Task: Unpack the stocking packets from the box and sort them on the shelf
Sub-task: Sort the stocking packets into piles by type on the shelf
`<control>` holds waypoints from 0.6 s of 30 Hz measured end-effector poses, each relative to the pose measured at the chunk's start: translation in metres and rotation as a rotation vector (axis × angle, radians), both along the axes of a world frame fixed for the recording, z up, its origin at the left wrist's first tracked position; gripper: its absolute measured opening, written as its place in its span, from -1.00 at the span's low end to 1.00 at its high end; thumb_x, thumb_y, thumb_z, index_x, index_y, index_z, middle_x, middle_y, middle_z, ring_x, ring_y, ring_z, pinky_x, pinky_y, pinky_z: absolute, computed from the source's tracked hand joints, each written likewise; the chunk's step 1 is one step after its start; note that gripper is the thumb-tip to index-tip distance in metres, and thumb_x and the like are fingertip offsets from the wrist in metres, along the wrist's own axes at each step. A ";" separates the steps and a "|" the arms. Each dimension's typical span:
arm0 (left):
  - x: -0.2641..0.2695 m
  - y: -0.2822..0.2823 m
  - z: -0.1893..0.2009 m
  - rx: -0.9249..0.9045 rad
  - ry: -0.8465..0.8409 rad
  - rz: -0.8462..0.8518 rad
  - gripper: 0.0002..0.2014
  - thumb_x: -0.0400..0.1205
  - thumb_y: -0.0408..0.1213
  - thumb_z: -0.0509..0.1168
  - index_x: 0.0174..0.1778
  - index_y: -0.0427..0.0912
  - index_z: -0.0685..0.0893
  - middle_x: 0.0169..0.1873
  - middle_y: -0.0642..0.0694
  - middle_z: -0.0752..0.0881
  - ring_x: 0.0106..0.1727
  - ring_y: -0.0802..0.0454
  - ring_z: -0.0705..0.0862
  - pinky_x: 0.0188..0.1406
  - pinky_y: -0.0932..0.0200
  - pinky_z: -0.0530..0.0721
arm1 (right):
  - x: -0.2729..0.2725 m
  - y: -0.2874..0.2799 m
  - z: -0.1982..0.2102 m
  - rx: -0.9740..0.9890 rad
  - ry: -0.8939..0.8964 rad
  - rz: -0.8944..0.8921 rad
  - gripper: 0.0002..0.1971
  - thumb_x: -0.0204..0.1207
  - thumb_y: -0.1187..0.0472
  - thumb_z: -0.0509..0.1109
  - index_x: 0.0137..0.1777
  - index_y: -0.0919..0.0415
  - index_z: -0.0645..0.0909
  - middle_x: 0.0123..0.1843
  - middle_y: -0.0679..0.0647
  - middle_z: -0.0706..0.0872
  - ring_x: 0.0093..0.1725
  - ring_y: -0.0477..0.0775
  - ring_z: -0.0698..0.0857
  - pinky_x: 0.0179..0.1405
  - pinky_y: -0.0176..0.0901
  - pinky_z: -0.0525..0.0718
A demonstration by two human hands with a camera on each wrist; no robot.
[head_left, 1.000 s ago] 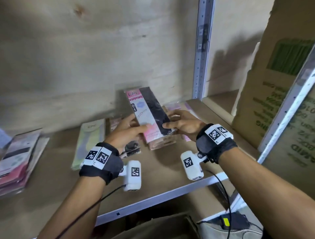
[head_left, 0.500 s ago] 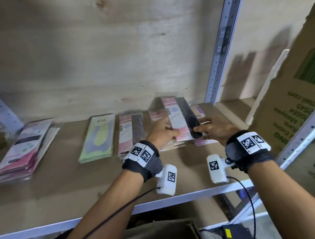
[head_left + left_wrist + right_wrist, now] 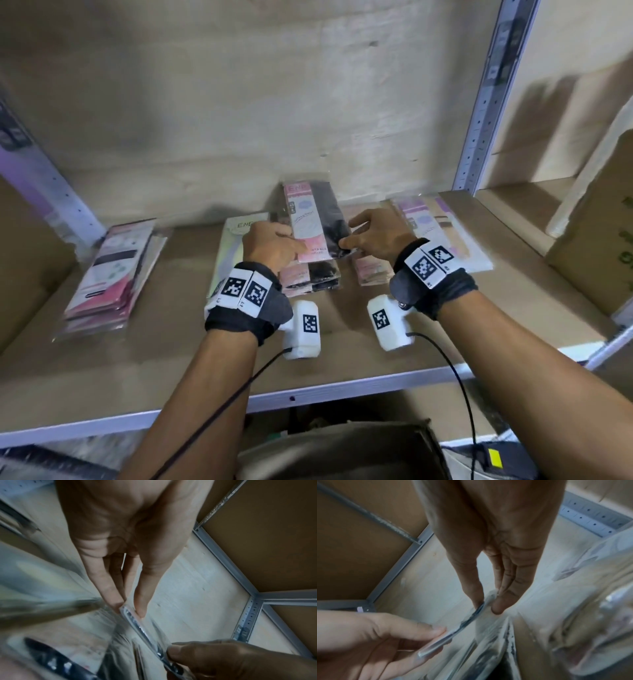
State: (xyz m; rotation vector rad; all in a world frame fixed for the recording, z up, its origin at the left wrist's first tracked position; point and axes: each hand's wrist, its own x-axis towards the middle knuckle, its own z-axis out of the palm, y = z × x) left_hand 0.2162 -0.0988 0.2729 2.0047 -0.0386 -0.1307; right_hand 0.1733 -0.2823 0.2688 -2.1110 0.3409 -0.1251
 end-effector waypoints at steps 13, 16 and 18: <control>0.005 0.014 -0.008 0.321 0.121 0.015 -0.53 0.43 -0.41 0.61 0.25 -0.39 0.72 0.23 -0.34 0.74 0.19 -0.29 0.77 0.26 -0.10 0.74 | 0.006 0.028 -0.015 -0.207 0.089 -0.007 -0.61 0.28 0.15 0.70 0.02 0.38 0.79 0.04 0.25 0.84 0.02 0.11 0.81 0.05 0.02 0.81; 0.005 0.012 -0.009 0.393 0.101 0.025 -0.55 0.45 -0.40 0.59 0.26 -0.34 0.71 0.24 -0.31 0.73 0.20 -0.26 0.77 0.25 -0.09 0.75 | 0.006 0.027 -0.016 -0.208 0.083 0.006 -0.60 0.28 0.13 0.71 0.02 0.38 0.79 0.01 0.24 0.84 0.04 0.15 0.81 0.05 0.03 0.81; 0.005 0.012 -0.009 0.435 0.088 0.036 -0.57 0.46 -0.38 0.57 0.25 -0.33 0.71 0.23 -0.30 0.74 0.20 -0.25 0.77 0.25 -0.09 0.75 | 0.005 0.028 -0.016 -0.218 0.075 0.016 -0.60 0.28 0.10 0.71 -0.01 0.36 0.79 0.00 0.22 0.84 0.03 0.12 0.80 0.06 0.00 0.80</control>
